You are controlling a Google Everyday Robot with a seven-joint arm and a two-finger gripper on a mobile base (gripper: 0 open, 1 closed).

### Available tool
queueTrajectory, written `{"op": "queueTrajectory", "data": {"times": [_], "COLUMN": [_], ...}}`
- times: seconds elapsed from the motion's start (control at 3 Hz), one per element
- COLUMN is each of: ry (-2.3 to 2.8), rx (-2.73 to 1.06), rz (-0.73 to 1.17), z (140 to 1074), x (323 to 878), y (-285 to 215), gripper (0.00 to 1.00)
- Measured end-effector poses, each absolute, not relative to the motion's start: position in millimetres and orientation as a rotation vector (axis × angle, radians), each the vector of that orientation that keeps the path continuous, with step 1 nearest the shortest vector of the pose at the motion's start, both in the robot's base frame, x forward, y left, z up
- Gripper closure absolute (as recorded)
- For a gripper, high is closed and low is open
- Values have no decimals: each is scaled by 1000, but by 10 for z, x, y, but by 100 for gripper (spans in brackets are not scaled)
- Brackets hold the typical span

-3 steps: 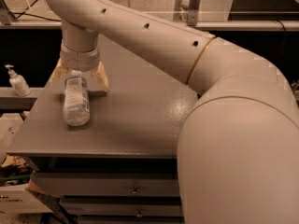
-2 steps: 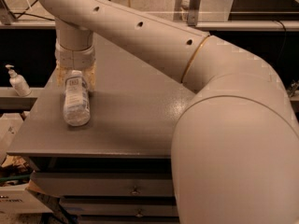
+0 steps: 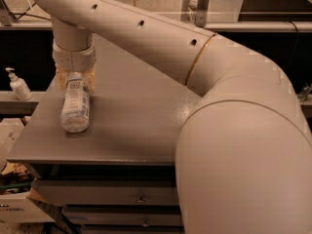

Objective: Place blue plastic bottle upright

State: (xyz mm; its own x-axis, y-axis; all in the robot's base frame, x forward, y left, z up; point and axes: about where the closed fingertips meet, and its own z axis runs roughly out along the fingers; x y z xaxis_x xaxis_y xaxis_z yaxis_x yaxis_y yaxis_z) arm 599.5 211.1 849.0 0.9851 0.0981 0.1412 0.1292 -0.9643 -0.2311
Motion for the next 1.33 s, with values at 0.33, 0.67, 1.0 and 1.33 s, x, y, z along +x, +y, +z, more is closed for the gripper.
{"op": "queueTrajectory", "data": {"times": [0.33, 0.67, 1.0, 1.33], "ry": [-158, -104, -62, -60], "rx": [-2876, -2806, -2683, -2518], "rz": [-235, -306, -368, -419], "z": [8644, 8905, 9100, 9220], "x": [6051, 6183, 6283, 6339], "y": [2090, 1955, 1781, 1609], "gripper": [100, 100, 100, 100]}}
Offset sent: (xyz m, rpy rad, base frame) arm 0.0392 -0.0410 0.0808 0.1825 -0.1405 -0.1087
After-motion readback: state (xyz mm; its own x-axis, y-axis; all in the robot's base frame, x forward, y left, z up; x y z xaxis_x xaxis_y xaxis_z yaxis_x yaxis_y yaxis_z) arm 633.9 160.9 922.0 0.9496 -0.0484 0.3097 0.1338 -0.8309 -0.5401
